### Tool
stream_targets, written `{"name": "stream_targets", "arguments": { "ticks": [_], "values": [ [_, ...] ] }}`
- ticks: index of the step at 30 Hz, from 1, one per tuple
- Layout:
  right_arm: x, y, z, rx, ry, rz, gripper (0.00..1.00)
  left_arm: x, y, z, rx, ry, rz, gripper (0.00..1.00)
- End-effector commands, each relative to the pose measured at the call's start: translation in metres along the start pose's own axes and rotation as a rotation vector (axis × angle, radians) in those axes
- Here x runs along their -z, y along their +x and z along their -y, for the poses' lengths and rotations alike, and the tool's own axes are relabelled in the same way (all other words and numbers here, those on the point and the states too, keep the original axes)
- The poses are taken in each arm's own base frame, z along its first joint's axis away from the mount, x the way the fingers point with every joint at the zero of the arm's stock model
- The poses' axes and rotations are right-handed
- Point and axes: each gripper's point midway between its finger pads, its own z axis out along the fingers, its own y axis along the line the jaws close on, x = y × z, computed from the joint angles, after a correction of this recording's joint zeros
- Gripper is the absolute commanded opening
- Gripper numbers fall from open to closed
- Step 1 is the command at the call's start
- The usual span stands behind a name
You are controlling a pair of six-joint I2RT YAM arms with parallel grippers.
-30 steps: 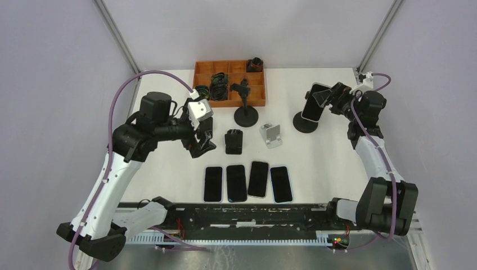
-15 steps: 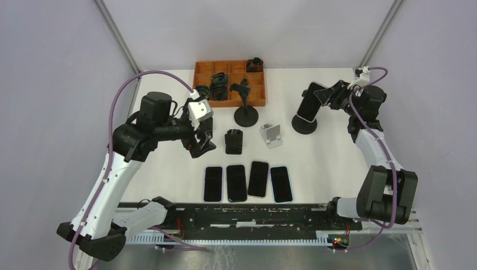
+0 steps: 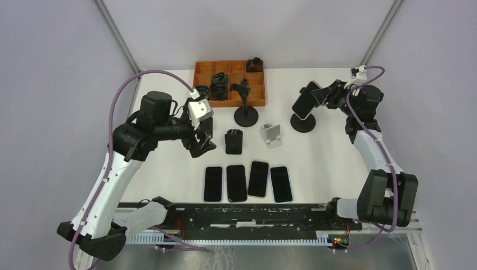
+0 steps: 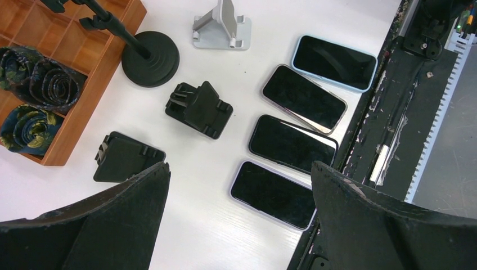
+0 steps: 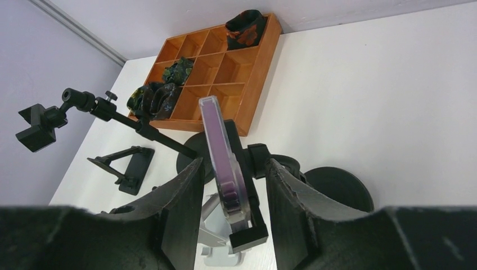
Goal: Remove the phone from the phone stand
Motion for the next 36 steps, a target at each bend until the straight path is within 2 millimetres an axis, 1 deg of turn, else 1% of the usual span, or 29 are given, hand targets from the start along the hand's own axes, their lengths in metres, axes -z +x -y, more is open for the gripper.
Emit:
{"name": "stream_targets", "arguments": {
  "ticks": [1, 2, 4, 5, 6, 8, 10, 11, 16, 17, 18, 22, 27, 30, 32, 34, 36],
  "values": [
    [-0.004, -0.006, -0.011, 0.066, -0.004, 0.031, 0.50, 0.005, -0.015, 0.002, -0.046, 0.012, 0.044, 1.00],
    [-0.006, -0.003, -0.012, 0.066, -0.005, 0.026, 0.49, 0.006, -0.015, 0.002, -0.046, 0.012, 0.044, 1.00],
    [-0.008, -0.001, -0.013, 0.066, -0.006, 0.022, 0.44, 0.006, -0.015, 0.002, -0.046, 0.011, 0.044, 1.00],
    [-0.009, -0.001, -0.013, 0.063, -0.007, 0.022, 0.38, 0.006, -0.015, 0.003, -0.046, 0.013, 0.042, 1.00],
    [-0.009, -0.004, -0.016, 0.063, -0.012, 0.027, 0.29, 0.007, -0.014, 0.003, -0.048, 0.013, 0.043, 1.00],
    [-0.008, -0.012, -0.022, 0.067, -0.020, 0.044, 0.15, 0.007, -0.013, 0.004, -0.049, 0.016, 0.043, 1.00],
    [-0.004, -0.027, -0.030, 0.084, -0.023, 0.081, 0.03, 0.007, -0.012, 0.007, -0.051, 0.025, 0.044, 1.00],
    [-0.001, -0.037, -0.034, 0.096, -0.019, 0.103, 0.00, 0.007, -0.012, 0.008, -0.052, 0.033, 0.048, 1.00],
    [0.015, -0.091, -0.063, 0.141, -0.032, 0.217, 0.00, 0.005, -0.010, 0.014, -0.047, 0.063, 0.052, 1.00],
    [0.017, -0.098, -0.067, 0.139, -0.033, 0.225, 0.00, 0.005, -0.010, 0.015, -0.047, 0.067, 0.054, 1.00],
    [0.020, -0.110, -0.076, 0.144, -0.047, 0.243, 0.00, 0.005, -0.010, 0.015, -0.047, 0.070, 0.055, 1.00],
    [0.034, -0.138, -0.112, 0.118, -0.135, 0.280, 0.00, 0.007, -0.012, 0.017, -0.053, 0.072, 0.069, 1.00],
    [0.060, -0.161, -0.160, 0.046, -0.264, 0.299, 0.00, 0.012, -0.023, 0.021, -0.076, 0.073, 0.128, 1.00],
    [0.087, -0.170, -0.200, -0.044, -0.412, 0.315, 0.00, 0.015, -0.034, 0.027, -0.075, 0.094, 0.180, 1.00],
    [0.102, -0.171, -0.223, -0.091, -0.489, 0.310, 0.00, 0.017, -0.043, 0.030, -0.064, 0.106, 0.220, 1.00],
    [0.113, -0.168, -0.249, -0.118, -0.572, 0.291, 0.00, 0.020, -0.055, 0.034, -0.064, 0.123, 0.282, 1.00],
    [0.122, -0.157, -0.278, -0.150, -0.672, 0.255, 0.00, 0.024, -0.065, 0.037, -0.063, 0.127, 0.341, 1.00]
  ]
}}
